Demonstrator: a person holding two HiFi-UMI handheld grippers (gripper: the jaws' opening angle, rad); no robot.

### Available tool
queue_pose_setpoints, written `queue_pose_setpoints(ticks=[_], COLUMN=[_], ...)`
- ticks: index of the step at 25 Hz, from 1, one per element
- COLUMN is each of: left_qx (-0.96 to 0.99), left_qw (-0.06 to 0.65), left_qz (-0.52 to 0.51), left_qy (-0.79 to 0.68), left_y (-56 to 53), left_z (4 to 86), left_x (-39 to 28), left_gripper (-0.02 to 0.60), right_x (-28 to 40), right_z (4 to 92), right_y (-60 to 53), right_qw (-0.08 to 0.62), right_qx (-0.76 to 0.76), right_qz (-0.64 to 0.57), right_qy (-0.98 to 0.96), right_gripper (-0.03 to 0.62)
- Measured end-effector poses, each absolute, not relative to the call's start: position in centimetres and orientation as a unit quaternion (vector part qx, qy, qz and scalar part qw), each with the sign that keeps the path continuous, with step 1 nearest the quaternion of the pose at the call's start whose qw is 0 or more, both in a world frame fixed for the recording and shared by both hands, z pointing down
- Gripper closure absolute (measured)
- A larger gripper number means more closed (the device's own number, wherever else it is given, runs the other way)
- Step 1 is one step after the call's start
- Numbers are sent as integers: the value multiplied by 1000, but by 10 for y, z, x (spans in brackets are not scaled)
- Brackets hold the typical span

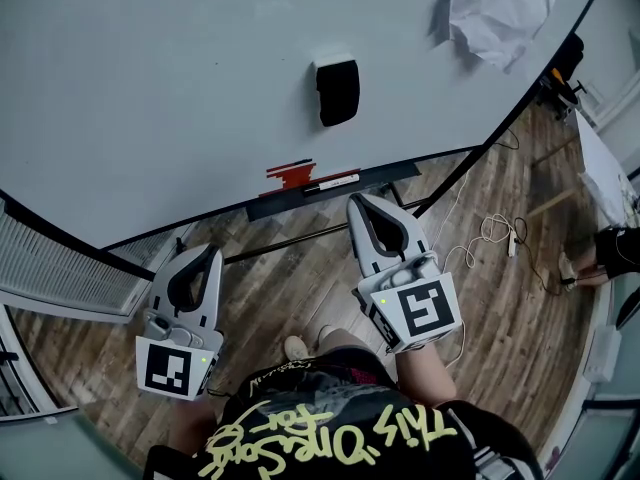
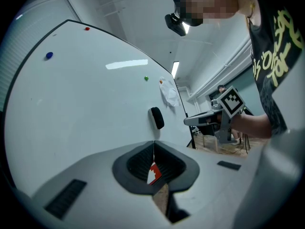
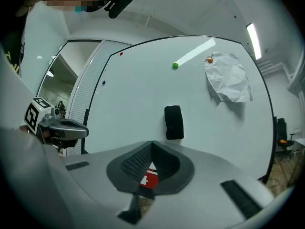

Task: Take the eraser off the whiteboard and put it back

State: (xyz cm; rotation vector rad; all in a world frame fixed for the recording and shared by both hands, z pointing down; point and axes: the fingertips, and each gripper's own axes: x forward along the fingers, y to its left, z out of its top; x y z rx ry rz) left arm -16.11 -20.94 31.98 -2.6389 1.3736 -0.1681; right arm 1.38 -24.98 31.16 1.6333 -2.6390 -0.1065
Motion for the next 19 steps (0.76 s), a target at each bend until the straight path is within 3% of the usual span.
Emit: queue_pose_setpoints(ticks=[6, 15, 19], left_qx=[-884, -881, -882], left_qw=[103, 79, 109], left_qz=[-59, -54, -59], left_qy=[452, 463, 454], left_y=[-207, -206, -207], left_z=[318, 321, 318], left_x=[-161, -168, -170], left_gripper=[574, 574, 574], right_x=[10, 12, 13], right_z=[311, 310, 308], right_y=[-245, -244, -244], right_qw=[17, 7, 5], right_qx=[520, 526, 529], right_qz=[-38, -35, -37], right_qy=[-853, -850, -848], right_gripper=[586, 586, 586])
